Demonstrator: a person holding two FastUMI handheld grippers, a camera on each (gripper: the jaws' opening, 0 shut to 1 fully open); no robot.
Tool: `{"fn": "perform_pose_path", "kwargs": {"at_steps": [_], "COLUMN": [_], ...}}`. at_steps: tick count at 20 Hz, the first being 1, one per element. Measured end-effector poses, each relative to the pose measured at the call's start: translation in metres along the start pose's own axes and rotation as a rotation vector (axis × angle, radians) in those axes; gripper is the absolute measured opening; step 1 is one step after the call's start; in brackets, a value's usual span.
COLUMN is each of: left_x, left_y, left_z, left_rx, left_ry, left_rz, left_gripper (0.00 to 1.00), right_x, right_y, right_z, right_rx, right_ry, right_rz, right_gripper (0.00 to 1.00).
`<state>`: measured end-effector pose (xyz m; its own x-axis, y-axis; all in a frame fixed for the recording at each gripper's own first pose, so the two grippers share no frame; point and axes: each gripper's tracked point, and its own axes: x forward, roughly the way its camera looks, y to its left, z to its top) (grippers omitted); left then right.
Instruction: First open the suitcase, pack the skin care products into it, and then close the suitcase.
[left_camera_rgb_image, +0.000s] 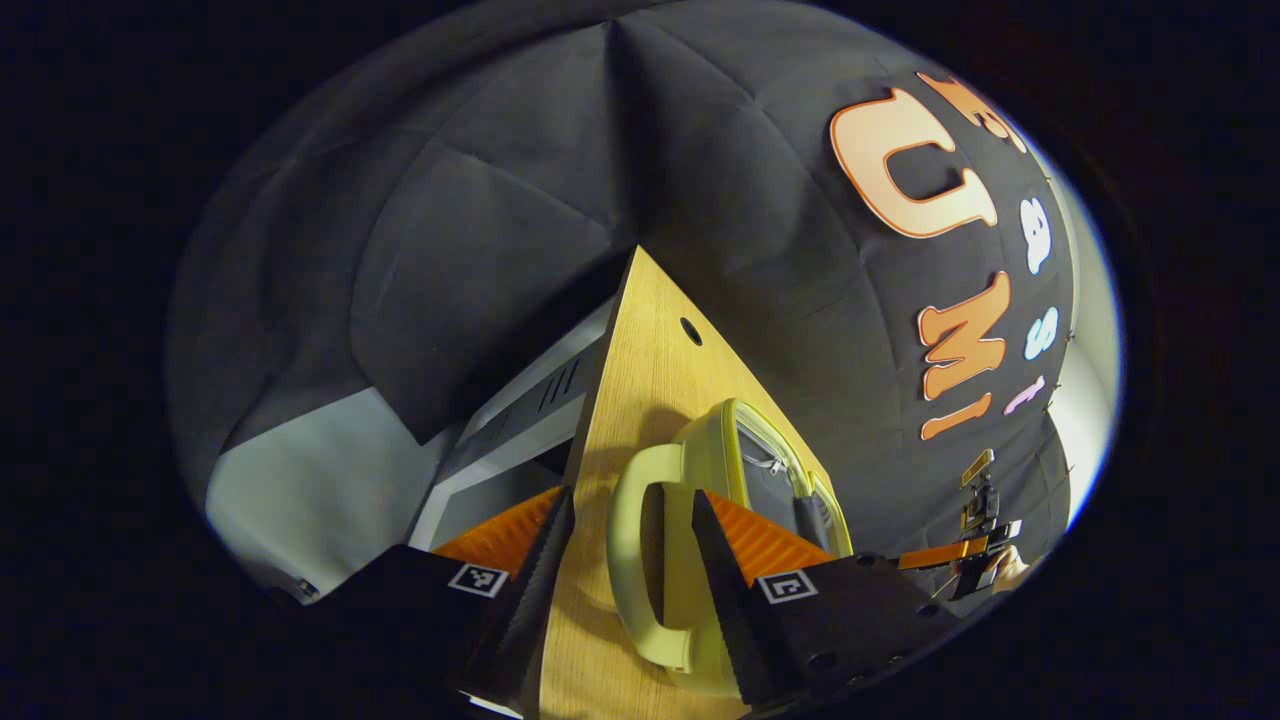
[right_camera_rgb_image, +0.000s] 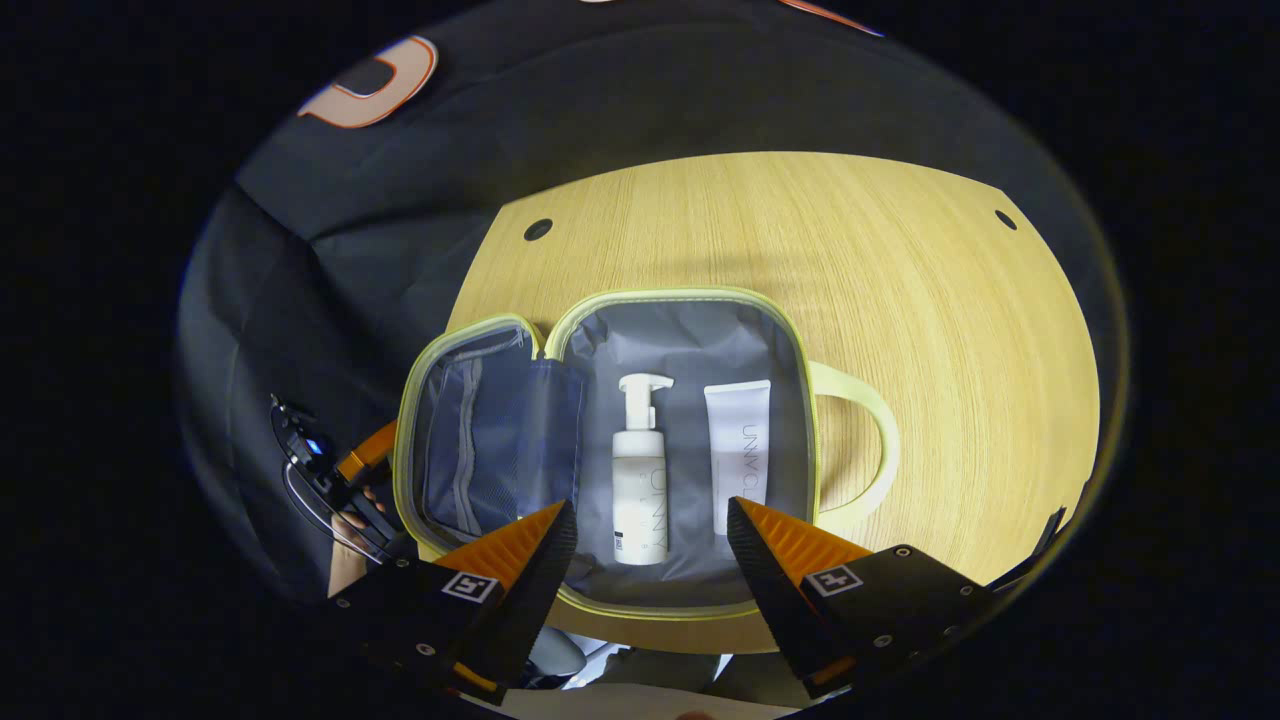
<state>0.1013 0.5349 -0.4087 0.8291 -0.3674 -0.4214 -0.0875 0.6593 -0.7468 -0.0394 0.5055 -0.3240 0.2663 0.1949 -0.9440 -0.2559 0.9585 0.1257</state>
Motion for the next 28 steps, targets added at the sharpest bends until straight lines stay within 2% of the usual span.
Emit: {"fn": "perform_pose_path", "kwargs": {"at_steps": [1,2,4,5,8,9,12,15,20,23,28], "left_x": [0.000,0.005,-0.001,0.006,-0.003,-0.001,-0.004,-0.017,-0.042,-0.054,-0.058], "left_y": [0.007,0.008,-0.008,-0.004,-0.007,-0.010,-0.017,-0.042,-0.109,-0.166,-0.270], "left_z": [0.002,0.003,0.001,-0.003,-0.002,0.001,0.003,0.018,0.046,0.056,0.051], "left_rx": [0.004,-0.028,-0.098,-0.094,-0.095,-0.082,-0.009,0.061,0.156,0.227,0.371], "left_ry": [-0.008,-0.021,-0.018,-0.026,-0.035,-0.031,-0.029,-0.039,-0.067,-0.084,-0.085], "left_rz": [0.019,0.020,-0.045,-0.037,-0.031,-0.023,0.046,0.083,0.102,0.113,0.128], "left_gripper": [0.76,0.58,0.22,0.15,0.13,0.08,0.08,0.08,0.08,0.08,0.07], "right_x": [-0.002,-0.004,-0.005,-0.005,-0.006,-0.006,-0.007,-0.012,-0.036,-0.060,-0.118], "right_y": [-0.002,-0.003,-0.006,-0.007,-0.007,-0.006,-0.004,-0.005,-0.017,-0.029,-0.078], "right_z": [0.002,0.004,0.003,0.002,0.001,0.001,0.005,0.011,0.030,0.054,0.094], "right_rx": [0.005,0.005,0.007,0.010,0.006,0.005,0.000,-0.011,-0.050,-0.052,-0.111], "right_ry": [-0.008,-0.012,-0.014,-0.013,-0.012,-0.015,-0.036,-0.064,-0.153,-0.242,-0.429], "right_rz": [-0.002,-0.003,-0.008,-0.008,-0.003,0.001,0.016,0.036,0.061,0.083,0.055], "right_gripper": [0.96,0.96,0.96,0.96,0.96,0.96,0.96,0.96,0.96,0.96,0.96]}}
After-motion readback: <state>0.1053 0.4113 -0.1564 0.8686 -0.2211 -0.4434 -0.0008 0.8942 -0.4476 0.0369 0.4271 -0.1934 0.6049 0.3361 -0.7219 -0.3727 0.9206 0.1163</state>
